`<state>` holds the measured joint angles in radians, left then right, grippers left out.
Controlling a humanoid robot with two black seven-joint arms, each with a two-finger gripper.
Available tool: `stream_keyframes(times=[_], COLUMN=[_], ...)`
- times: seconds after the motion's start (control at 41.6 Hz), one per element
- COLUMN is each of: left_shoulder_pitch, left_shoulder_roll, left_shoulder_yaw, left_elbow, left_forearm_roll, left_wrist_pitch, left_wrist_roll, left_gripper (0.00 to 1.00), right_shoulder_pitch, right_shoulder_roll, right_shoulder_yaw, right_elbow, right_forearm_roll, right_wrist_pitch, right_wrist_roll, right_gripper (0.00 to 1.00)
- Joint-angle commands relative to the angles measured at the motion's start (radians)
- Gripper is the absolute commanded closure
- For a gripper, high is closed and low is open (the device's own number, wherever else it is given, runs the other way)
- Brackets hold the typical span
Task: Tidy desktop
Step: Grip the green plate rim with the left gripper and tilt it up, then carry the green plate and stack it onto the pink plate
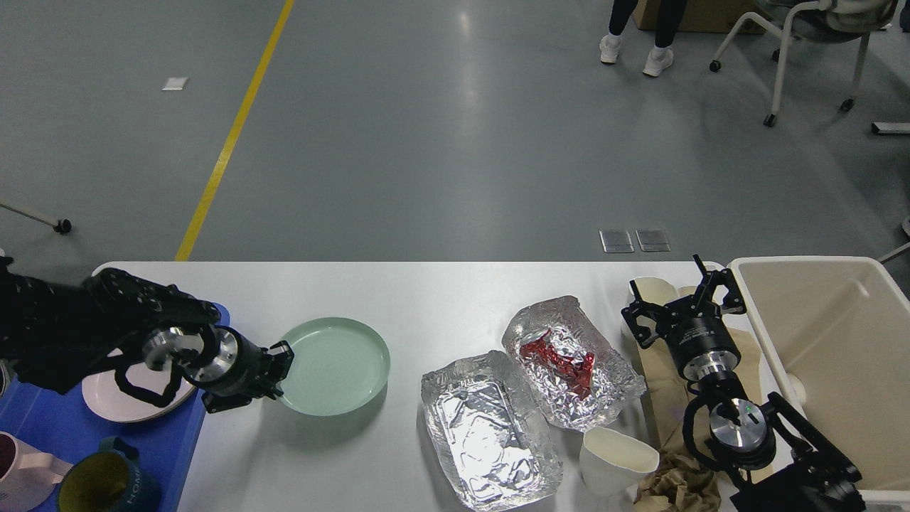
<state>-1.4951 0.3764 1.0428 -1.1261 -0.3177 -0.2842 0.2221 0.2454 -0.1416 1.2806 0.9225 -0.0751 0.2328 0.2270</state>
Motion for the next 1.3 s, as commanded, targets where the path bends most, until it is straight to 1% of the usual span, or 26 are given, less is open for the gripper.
stream_keyframes(times=[0.0, 0.024, 0.12, 0.144, 0.24, 0.288, 0.312, 0.336, 0.361, 0.385, 0.409, 0.457, 0.529, 0.649, 0.721, 0.817, 0.913, 0.937, 0.985, 1.009, 1.106, 1.202, 1.226, 1.274], left_shoulder_pitch=[-0.186, -0.254, -0.393, -0.462, -0.594, -0.657, -0.716, -0.743, -0.790, -0.809, -0.836, -0.847, -0.847, -0.837, -0.832, -0.782, -0.702, -0.641, -0.575, -0.515, -0.380, -0.219, -0.142, -0.076], left_shoulder_roll=[0.022, 0.035, 0.065, 0.081, 0.108, 0.114, 0.113, 0.108, 0.104, 0.102, 0.101, 0.095, 0.085, 0.087, 0.093, 0.124, 0.193, 0.225, 0.252, 0.272, 0.309, 0.341, 0.346, 0.346], left_shoulder_yaw=[0.083, 0.107, 0.151, 0.167, 0.210, 0.232, 0.259, 0.275, 0.302, 0.312, 0.327, 0.338, 0.347, 0.364, 0.388, 0.416, 0.419, 0.413, 0.405, 0.401, 0.367, 0.281, 0.238, 0.195], left_elbow=[-0.121, -0.165, -0.257, -0.302, -0.377, -0.411, -0.438, -0.448, -0.464, -0.472, -0.480, -0.480, -0.480, -0.474, -0.462, -0.403, -0.307, -0.244, -0.177, -0.106, 0.032, 0.155, 0.211, 0.270], left_forearm_roll=[0.002, 0.002, 0.000, 0.000, 0.000, 0.000, 0.000, -0.001, -0.001, -0.001, -0.001, -0.001, -0.003, -0.004, -0.006, -0.006, -0.007, -0.007, -0.007, -0.007, -0.007, -0.007, -0.006, -0.006], left_wrist_pitch=[-0.044, -0.062, -0.095, -0.105, -0.135, -0.159, -0.185, -0.199, -0.226, -0.240, -0.266, -0.288, -0.291, -0.288, -0.286, -0.286, -0.286, -0.288, -0.288, -0.288, -0.286, -0.288, -0.288, -0.290], left_wrist_roll=[-0.003, -0.009, -0.015, -0.017, -0.020, -0.020, -0.021, -0.027, -0.044, -0.056, -0.078, -0.092, -0.104, -0.106, -0.115, -0.130, -0.130, -0.127, -0.124, -0.122, -0.121, -0.115, -0.110, -0.096], left_gripper=[1.00, 1.00, 1.00, 1.00, 1.00, 1.00, 1.00, 1.00, 1.00, 1.00, 1.00, 1.00, 1.00, 1.00, 1.00, 1.00, 1.00, 1.00, 1.00, 1.00, 1.00, 1.00, 1.00, 1.00], right_shoulder_pitch=[0.000, 0.000, 0.000, 0.000, 0.000, 0.000, 0.000, 0.000, 0.000, 0.000, 0.000, 0.000, 0.000, 0.000, 0.000, 0.000, 0.000, 0.000, 0.000, 0.000, 0.000, 0.000, 0.000, 0.000], right_shoulder_roll=[0.000, -0.001, -0.001, -0.001, -0.001, -0.001, 0.000, -0.001, -0.001, -0.001, -0.001, -0.001, -0.001, -0.001, -0.001, -0.001, -0.001, -0.001, -0.001, -0.001, -0.001, -0.001, -0.001, -0.001], right_shoulder_yaw=[0.000, 0.000, -0.001, 0.000, -0.001, -0.001, 0.000, 0.000, 0.000, 0.000, 0.000, -0.001, 0.000, 0.000, -0.001, 0.000, -0.001, 0.000, -0.001, 0.000, 0.000, 0.000, 0.000, 0.000], right_elbow=[-0.001, -0.001, 0.001, -0.001, -0.001, -0.001, -0.001, -0.001, -0.001, -0.001, -0.001, 0.001, -0.001, 0.001, 0.001, 0.001, 0.001, 0.001, 0.001, 0.001, 0.001, 0.001, 0.001, 0.001], right_forearm_roll=[0.000, 0.000, 0.000, 0.000, 0.000, 0.000, 0.000, 0.000, 0.000, 0.000, 0.000, 0.000, 0.000, 0.000, 0.000, 0.000, 0.000, 0.000, 0.000, 0.000, 0.000, 0.000, 0.000, 0.000], right_wrist_pitch=[0.000, -0.001, 0.000, -0.001, 0.000, 0.000, -0.001, -0.001, 0.000, 0.000, 0.000, -0.001, -0.001, -0.001, 0.000, -0.001, -0.001, 0.000, 0.000, 0.000, 0.000, 0.000, 0.000, 0.000], right_wrist_roll=[0.000, 0.000, 0.000, 0.000, 0.000, 0.000, 0.000, 0.000, 0.000, 0.000, 0.000, 0.000, 0.000, 0.000, 0.000, 0.000, 0.000, 0.000, 0.000, 0.000, 0.000, 0.000, 0.000, 0.000], right_gripper=[0.00, 0.00, 0.00, 0.00, 0.00, 0.00, 0.00, 0.00, 0.00, 0.00, 0.00, 0.00, 0.00, 0.00, 0.00, 0.00, 0.00, 0.00, 0.00, 0.00, 0.00, 0.00, 0.00, 0.00])
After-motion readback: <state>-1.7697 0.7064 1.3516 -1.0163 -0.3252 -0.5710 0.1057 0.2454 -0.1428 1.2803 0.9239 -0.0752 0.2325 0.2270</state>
